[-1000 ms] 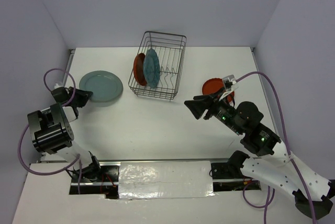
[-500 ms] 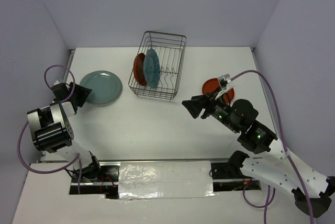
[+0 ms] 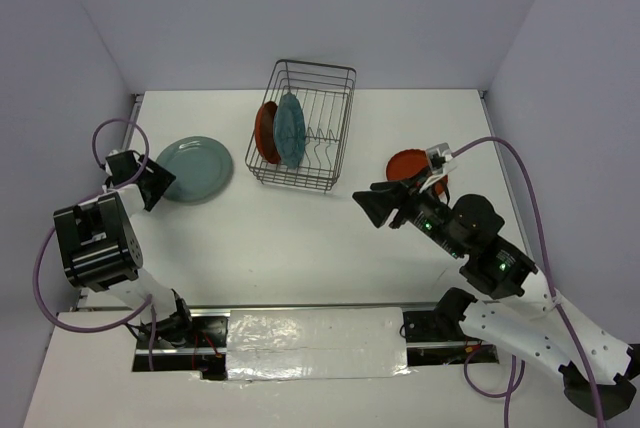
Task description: Unload the plates from the dish rack
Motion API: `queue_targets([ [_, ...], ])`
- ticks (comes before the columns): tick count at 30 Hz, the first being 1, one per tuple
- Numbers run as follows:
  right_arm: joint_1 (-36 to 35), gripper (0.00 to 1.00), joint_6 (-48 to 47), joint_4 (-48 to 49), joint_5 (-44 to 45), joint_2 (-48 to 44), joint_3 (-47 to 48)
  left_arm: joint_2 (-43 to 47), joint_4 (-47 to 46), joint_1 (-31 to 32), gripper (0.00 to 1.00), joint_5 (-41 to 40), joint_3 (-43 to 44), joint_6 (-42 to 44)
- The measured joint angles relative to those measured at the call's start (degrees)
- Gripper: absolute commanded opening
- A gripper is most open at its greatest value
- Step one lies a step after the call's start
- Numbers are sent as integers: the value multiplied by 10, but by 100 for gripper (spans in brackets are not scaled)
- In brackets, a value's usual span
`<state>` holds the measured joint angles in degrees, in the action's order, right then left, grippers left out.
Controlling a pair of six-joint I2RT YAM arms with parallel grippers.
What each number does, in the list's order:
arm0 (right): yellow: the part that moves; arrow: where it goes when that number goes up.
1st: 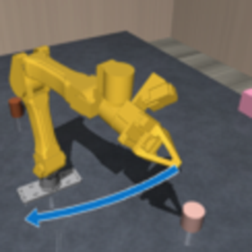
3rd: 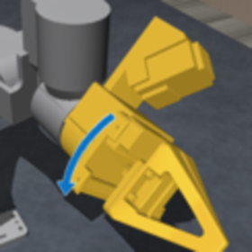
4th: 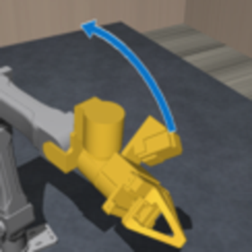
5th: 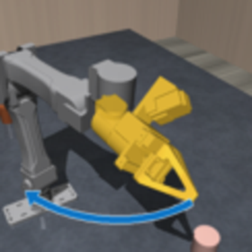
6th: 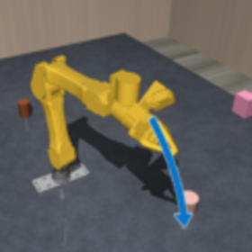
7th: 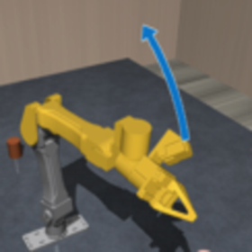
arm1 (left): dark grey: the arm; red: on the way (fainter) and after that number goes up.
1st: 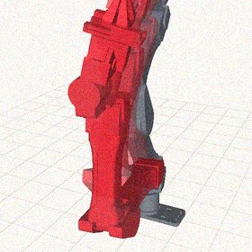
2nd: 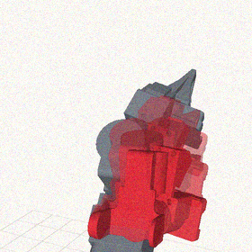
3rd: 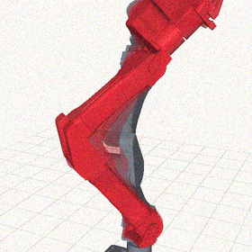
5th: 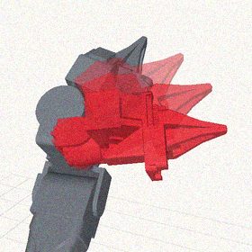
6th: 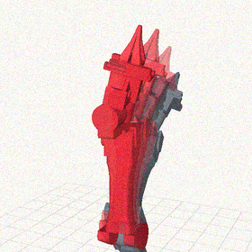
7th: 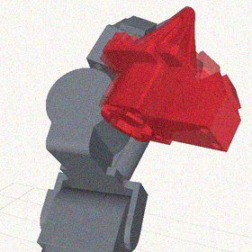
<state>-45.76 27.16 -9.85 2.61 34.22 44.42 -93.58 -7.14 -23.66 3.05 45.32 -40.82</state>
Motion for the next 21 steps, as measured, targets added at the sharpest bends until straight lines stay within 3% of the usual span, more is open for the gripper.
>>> queue_targets([
  [5,0,66,0,0,0,-1,0,23,28,3,91,-28,3,4],
  [11,0,66,0,0,0,10,0,93,65,36,89,-69,11,2],
  [17,0,66,0,0,-1,35,0,185,103,129,80,-98,76,26],
  [21,0,66,1,0,-1,47,0,216,73,238,79,-81,118,79],
])
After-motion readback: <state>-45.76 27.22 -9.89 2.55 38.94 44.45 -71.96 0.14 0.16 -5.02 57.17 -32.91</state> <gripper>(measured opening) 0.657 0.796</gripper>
